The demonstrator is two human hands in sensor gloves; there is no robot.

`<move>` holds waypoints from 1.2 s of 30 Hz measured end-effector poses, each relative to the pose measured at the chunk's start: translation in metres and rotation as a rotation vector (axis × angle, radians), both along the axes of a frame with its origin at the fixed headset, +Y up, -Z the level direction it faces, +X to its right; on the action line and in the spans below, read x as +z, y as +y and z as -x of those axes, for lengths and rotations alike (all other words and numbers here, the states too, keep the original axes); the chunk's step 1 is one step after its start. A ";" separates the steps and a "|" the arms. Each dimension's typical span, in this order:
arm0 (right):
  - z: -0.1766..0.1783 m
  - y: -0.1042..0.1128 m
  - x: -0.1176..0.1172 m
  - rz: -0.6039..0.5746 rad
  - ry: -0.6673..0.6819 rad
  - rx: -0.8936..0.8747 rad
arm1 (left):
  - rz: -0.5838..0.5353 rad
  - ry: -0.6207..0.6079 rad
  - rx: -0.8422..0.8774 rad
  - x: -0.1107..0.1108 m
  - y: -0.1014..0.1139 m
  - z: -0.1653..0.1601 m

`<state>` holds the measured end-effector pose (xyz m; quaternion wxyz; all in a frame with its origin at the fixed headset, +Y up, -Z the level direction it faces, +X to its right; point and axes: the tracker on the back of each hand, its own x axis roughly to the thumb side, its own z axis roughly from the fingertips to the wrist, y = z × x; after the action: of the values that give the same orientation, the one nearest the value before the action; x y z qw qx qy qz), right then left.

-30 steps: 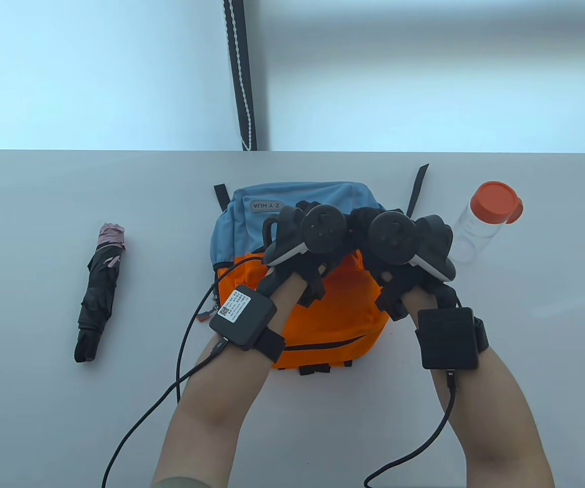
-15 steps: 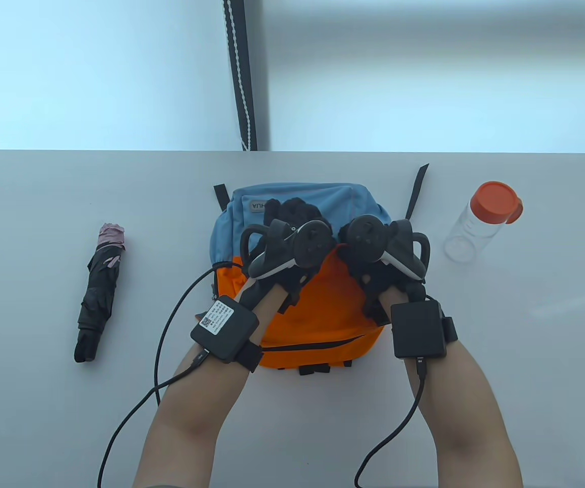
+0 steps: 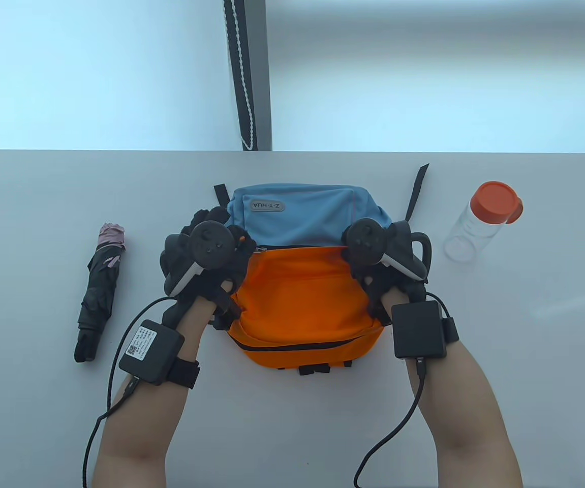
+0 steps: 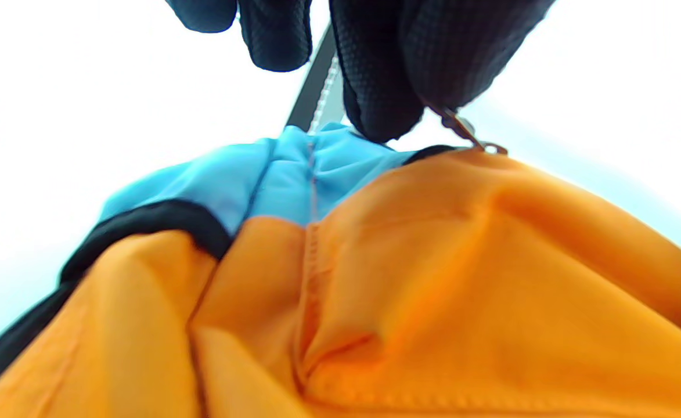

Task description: Pack school bag

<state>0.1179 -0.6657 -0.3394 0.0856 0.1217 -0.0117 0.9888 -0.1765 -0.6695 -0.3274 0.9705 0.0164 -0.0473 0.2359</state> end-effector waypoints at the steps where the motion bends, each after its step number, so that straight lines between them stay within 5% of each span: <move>1: 0.000 0.000 0.000 -0.005 -0.001 0.006 | -0.015 0.007 0.019 0.000 -0.001 0.001; 7: -0.009 -0.006 -0.002 0.006 0.003 -0.039 | 0.066 0.098 0.112 -0.007 -0.014 0.020; 12: -0.015 -0.001 0.003 0.013 0.037 -0.047 | 0.037 0.060 -0.008 -0.003 -0.015 0.019; 17: -0.043 0.013 0.033 0.073 0.162 -0.118 | -0.112 -0.236 -0.059 0.032 0.015 0.025; 20: -0.057 0.013 0.061 0.118 0.284 -0.166 | -0.058 -0.453 -0.061 0.058 0.021 0.018; 28: -0.053 -0.033 0.094 0.434 0.443 -0.080 | 0.088 -0.687 -0.307 0.097 -0.014 -0.021; 36: -0.020 -0.058 0.121 0.054 0.347 0.382 | 0.088 -0.623 -0.460 0.108 -0.046 -0.041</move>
<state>0.1379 -0.7241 -0.2186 -0.0988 0.2872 0.0529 0.9513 -0.1355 -0.7158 -0.2194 0.9370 -0.1086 -0.3320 0.0076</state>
